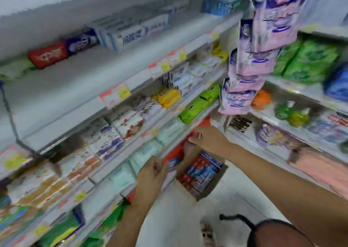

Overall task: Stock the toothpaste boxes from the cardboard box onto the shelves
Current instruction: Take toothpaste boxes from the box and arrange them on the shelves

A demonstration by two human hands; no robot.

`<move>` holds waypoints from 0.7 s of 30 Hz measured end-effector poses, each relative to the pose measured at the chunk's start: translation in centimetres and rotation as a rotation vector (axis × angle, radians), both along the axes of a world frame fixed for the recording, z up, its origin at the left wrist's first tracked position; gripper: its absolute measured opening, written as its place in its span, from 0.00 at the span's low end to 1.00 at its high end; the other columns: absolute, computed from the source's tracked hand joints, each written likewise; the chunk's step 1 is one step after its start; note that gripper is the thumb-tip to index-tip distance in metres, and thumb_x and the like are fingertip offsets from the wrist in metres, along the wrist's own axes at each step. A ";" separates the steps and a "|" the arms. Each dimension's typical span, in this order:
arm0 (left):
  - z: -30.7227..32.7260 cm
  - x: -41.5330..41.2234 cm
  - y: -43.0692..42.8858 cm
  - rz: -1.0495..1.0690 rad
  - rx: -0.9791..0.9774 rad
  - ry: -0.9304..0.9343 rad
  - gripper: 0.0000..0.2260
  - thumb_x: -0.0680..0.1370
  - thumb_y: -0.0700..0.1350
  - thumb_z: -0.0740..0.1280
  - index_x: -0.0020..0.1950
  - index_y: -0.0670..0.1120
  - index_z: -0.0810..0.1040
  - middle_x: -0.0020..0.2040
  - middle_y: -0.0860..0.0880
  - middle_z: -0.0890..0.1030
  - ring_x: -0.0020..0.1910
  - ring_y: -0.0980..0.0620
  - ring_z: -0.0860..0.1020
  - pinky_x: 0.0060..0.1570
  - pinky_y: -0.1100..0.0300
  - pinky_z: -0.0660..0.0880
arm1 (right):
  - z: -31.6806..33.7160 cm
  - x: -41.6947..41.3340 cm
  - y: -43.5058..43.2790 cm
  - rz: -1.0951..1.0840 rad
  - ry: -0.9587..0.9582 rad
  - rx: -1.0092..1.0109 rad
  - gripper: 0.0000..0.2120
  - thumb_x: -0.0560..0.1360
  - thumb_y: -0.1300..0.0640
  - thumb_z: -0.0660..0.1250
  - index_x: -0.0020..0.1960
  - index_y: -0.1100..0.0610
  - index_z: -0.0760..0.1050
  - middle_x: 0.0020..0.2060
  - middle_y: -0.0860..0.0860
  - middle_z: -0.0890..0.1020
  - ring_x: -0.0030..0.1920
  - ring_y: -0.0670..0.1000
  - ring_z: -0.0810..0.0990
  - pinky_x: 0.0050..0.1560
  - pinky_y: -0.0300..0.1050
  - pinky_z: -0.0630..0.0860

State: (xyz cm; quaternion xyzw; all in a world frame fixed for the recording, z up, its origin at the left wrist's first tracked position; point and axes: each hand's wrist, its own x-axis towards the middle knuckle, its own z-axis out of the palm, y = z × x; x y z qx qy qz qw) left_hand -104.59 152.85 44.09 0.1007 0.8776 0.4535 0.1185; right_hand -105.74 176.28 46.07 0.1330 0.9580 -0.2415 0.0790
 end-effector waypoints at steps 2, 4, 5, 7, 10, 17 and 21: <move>-1.9 -1.2 4.5 -0.041 -0.045 -0.090 0.12 0.75 0.42 0.69 0.35 0.43 0.70 0.33 0.41 0.78 0.30 0.46 0.75 0.37 0.54 0.71 | -3.1 1.1 4.9 -0.112 -0.074 0.002 0.09 0.74 0.50 0.66 0.44 0.56 0.74 0.45 0.55 0.79 0.50 0.56 0.79 0.47 0.46 0.73; -3.7 -2.2 8.1 -0.056 -0.075 -0.150 0.11 0.75 0.43 0.69 0.34 0.45 0.71 0.32 0.46 0.77 0.29 0.50 0.73 0.36 0.58 0.72 | -5.9 2.1 8.8 -0.185 -0.176 -0.004 0.09 0.75 0.54 0.65 0.50 0.60 0.74 0.49 0.58 0.76 0.53 0.59 0.78 0.50 0.45 0.73; -4.1 -2.5 9.3 -0.069 -0.107 -0.150 0.10 0.75 0.44 0.69 0.36 0.45 0.72 0.33 0.49 0.76 0.31 0.52 0.73 0.36 0.65 0.71 | -7.3 2.4 10.2 -0.223 -0.226 -0.017 0.12 0.75 0.55 0.64 0.54 0.62 0.73 0.52 0.59 0.74 0.53 0.59 0.77 0.52 0.46 0.73; -6.0 -3.3 11.8 -0.107 -0.167 -0.147 0.09 0.76 0.45 0.69 0.38 0.45 0.74 0.35 0.53 0.74 0.34 0.54 0.73 0.33 0.73 0.68 | -9.9 3.0 13.3 -0.318 -0.301 -0.043 0.13 0.75 0.59 0.64 0.56 0.64 0.73 0.55 0.59 0.73 0.55 0.59 0.76 0.54 0.47 0.73; -8.5 -4.6 13.4 -0.111 -0.204 -0.214 0.10 0.76 0.44 0.69 0.37 0.47 0.72 0.36 0.54 0.73 0.38 0.53 0.74 0.33 0.75 0.67 | -13.4 3.5 15.5 -0.420 -0.365 -0.093 0.13 0.74 0.61 0.64 0.57 0.65 0.72 0.56 0.60 0.75 0.58 0.58 0.74 0.54 0.44 0.72; -13.0 -7.5 13.7 -0.165 -0.317 -0.310 0.07 0.76 0.44 0.69 0.47 0.44 0.73 0.42 0.55 0.74 0.45 0.54 0.73 0.33 0.68 0.62 | -17.0 2.2 14.6 -0.537 -0.446 -0.281 0.19 0.73 0.59 0.67 0.60 0.63 0.67 0.54 0.60 0.76 0.48 0.56 0.75 0.40 0.43 0.69; -15.7 -9.6 14.1 -0.193 -0.360 -0.371 0.12 0.77 0.44 0.67 0.58 0.41 0.76 0.55 0.46 0.80 0.55 0.48 0.77 0.46 0.64 0.65 | -18.9 0.3 13.9 -0.538 -0.418 -0.298 0.17 0.74 0.56 0.67 0.59 0.61 0.68 0.53 0.57 0.78 0.46 0.52 0.74 0.44 0.45 0.72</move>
